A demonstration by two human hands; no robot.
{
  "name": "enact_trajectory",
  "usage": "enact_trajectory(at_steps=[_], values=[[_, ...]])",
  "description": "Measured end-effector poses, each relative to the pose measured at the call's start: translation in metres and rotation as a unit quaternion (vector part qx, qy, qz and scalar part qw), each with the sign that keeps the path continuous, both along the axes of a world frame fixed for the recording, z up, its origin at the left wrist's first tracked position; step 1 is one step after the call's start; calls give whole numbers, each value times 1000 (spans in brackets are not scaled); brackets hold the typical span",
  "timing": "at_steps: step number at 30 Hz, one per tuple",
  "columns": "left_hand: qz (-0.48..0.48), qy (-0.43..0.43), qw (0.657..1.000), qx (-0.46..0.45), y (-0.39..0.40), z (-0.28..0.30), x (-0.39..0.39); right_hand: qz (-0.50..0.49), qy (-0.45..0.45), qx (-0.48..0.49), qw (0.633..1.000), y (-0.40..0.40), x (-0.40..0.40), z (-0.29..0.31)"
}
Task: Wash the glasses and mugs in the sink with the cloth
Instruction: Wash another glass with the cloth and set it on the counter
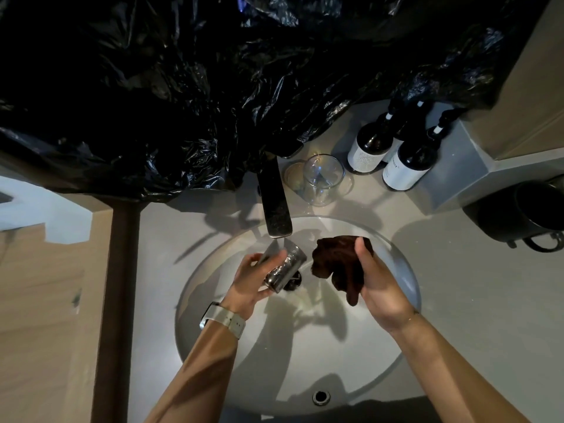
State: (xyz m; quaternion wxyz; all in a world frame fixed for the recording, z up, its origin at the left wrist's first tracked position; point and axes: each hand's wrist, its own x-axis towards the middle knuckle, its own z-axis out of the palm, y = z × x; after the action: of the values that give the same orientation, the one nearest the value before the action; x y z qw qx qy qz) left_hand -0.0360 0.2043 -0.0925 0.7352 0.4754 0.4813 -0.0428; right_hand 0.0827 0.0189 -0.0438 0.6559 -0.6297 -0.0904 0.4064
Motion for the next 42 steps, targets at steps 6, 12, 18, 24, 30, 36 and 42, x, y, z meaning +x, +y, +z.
enact_trajectory(at_steps=[6,12,18,24,30,36,42], values=[[-45,-101,994,-13,-6,13,12,15,-5,-53,998,33,2,-4],[24,-66,997,-42,-11,9,16,132,-18,-40,990,30,-5,-6],[2,-27,998,-60,-7,11,14,128,-128,-84,980,32,4,-17],[-23,-14,1000,11,-14,17,20,101,70,-104,987,46,3,-11],[16,24,999,-16,-14,17,21,200,102,-71,972,50,4,-7],[41,65,996,-44,-13,23,23,204,75,-115,969,67,1,-4],[69,70,973,207,-23,22,21,103,118,-103,982,82,-8,-11]])
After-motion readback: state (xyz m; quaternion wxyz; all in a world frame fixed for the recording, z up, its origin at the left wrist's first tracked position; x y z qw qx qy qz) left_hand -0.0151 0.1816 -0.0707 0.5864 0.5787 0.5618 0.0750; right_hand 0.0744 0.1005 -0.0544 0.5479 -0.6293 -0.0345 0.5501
